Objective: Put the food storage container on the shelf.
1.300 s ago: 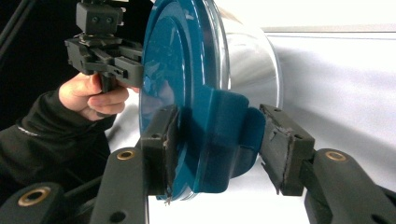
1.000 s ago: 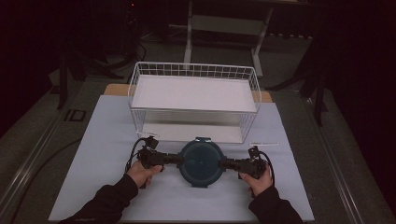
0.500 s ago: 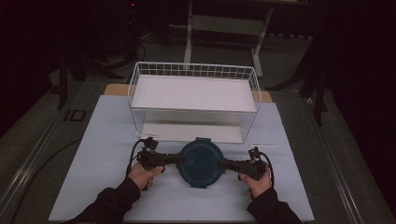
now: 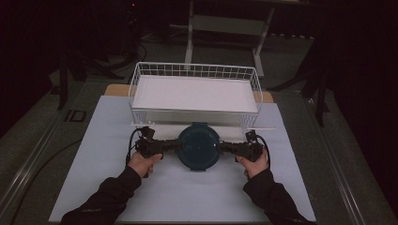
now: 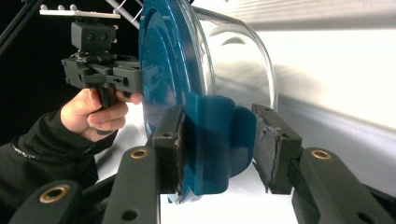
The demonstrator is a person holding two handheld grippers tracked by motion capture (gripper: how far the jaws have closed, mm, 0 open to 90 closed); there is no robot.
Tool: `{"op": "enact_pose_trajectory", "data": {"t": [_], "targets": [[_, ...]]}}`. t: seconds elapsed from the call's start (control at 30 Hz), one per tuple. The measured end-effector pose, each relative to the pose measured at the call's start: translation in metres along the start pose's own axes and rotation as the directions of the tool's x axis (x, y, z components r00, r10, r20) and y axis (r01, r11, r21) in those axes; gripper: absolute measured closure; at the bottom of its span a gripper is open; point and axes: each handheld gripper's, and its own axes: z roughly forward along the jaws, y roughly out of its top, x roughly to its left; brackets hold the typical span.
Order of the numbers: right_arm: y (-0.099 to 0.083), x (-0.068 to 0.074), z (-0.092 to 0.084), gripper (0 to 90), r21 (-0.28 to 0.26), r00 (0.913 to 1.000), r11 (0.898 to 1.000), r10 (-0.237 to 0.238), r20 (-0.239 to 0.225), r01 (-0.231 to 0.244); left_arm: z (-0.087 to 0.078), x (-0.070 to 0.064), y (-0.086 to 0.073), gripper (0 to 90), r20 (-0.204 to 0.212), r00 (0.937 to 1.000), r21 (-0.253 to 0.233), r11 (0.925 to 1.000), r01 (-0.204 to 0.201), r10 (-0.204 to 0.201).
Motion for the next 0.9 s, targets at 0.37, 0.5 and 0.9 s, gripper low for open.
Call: {"op": "enact_pose_trajectory", "data": {"t": [0.37,0.5,0.9], "targets": [[0.007,-0.022,0.015,56.5,-0.057,0.9993,0.998,-0.032,0.02,0.033,0.012,0.02,0.005,57.4,-0.019,0.9992,-0.063,0.9974,-0.035,0.034],[0.008,-0.03,0.017,56.3,-0.085,0.9993,0.996,-0.027,0.027,0.029,0.017,0.026,0.007,57.4,-0.027,0.9988,-0.073,0.9965,-0.041,0.039],[0.01,-0.036,0.022,54.6,-0.119,0.9966,0.992,-0.038,0.073,0.047,0.023,0.039,0.005,57.7,0.011,0.9997,-0.12,0.9925,0.021,-0.02]]}}
